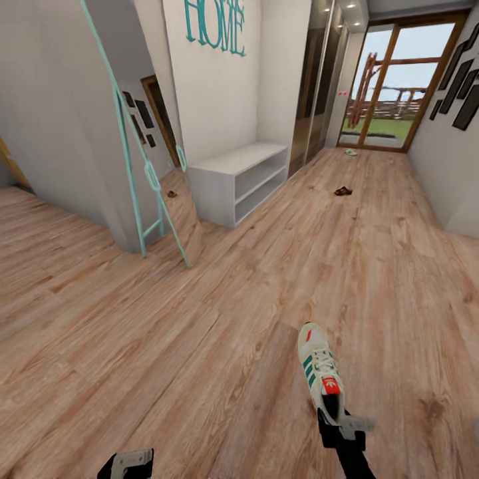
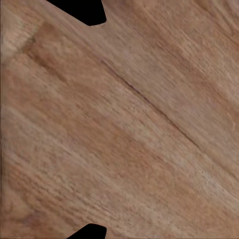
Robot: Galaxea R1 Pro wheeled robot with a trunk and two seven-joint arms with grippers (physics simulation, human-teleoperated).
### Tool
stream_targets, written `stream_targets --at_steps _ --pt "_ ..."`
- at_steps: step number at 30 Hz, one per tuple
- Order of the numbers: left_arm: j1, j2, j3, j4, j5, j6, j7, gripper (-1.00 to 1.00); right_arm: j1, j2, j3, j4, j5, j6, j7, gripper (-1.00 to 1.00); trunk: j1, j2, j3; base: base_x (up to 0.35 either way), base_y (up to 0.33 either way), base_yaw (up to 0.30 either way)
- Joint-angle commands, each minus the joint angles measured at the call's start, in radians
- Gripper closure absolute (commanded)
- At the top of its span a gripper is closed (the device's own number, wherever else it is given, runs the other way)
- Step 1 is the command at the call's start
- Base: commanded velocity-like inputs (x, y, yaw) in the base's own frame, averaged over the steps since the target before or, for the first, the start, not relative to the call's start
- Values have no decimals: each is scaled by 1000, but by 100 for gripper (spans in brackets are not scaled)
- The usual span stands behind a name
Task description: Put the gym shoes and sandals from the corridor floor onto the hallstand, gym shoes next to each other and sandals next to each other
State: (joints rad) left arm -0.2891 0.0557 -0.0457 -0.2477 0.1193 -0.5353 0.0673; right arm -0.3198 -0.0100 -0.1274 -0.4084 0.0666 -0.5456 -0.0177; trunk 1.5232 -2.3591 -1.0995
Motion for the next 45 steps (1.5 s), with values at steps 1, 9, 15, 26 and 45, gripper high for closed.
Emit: stream_targets --at_steps 1,9,15,26,45 --pt "-1 1 -5 1 8 -3 2 -100 -1 17 -4 -40 6 47 -6 100 0 0 -2 0 0 197" --pt "-1 3 -5 1 33 -4 2 -100 -2 88 2 -119 15 163 -12 100 0 0 -12 0 0 187" --pt "-1 4 -5 0 39 -5 2 -100 -2 85 2 -121 17 168 -13 100 0 0 -19 0 0 183" --pt "-1 4 -5 -1 51 -5 2 -100 -2 65 2 -98 18 168 -13 100 0 0 -29 0 -165 214" --pt "0 4 -5 -1 103 -6 2 -100 -1 65 3 -85 18 168 -13 100 0 0 -23 25 -151 272"
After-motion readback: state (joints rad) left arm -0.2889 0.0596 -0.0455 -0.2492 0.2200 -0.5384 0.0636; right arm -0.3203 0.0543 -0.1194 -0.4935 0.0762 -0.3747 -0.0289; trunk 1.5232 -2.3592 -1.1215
